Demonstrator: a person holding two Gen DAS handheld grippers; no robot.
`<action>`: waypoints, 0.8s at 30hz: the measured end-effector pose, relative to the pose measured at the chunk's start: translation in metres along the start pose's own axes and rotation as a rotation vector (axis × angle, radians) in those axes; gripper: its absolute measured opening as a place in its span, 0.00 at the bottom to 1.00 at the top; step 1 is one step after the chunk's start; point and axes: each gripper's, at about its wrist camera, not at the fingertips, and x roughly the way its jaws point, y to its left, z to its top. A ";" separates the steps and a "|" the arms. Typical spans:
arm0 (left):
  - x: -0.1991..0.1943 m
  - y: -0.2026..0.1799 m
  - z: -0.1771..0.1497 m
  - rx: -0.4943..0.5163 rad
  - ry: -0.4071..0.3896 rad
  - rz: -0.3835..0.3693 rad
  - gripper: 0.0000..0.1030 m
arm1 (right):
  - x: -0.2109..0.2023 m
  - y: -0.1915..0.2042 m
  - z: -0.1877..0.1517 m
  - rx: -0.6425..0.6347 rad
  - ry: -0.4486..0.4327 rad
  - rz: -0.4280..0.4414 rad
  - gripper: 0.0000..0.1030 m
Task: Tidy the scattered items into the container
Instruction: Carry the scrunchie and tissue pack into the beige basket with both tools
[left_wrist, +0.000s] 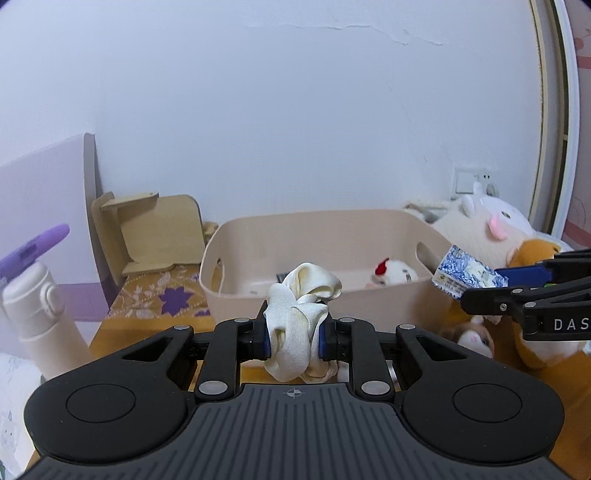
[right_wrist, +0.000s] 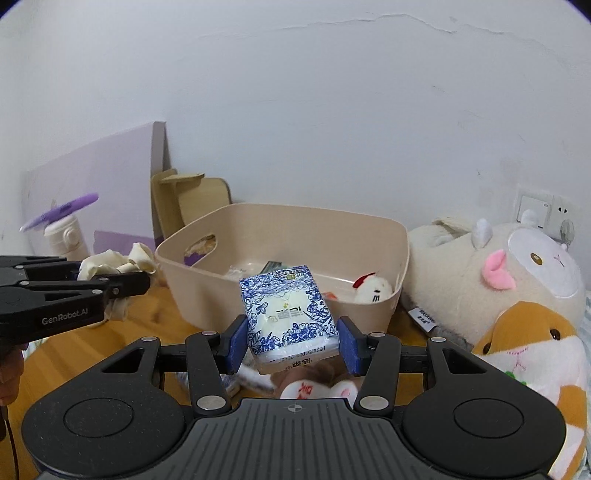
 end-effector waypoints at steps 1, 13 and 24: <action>0.002 0.000 0.003 -0.001 -0.003 0.002 0.21 | 0.002 -0.002 0.003 0.008 -0.002 0.001 0.46; 0.037 0.008 0.031 -0.031 0.011 0.037 0.21 | 0.029 -0.009 0.029 0.028 -0.013 -0.023 0.46; 0.066 0.007 0.045 -0.036 0.050 0.045 0.21 | 0.056 -0.007 0.040 0.030 0.012 -0.025 0.46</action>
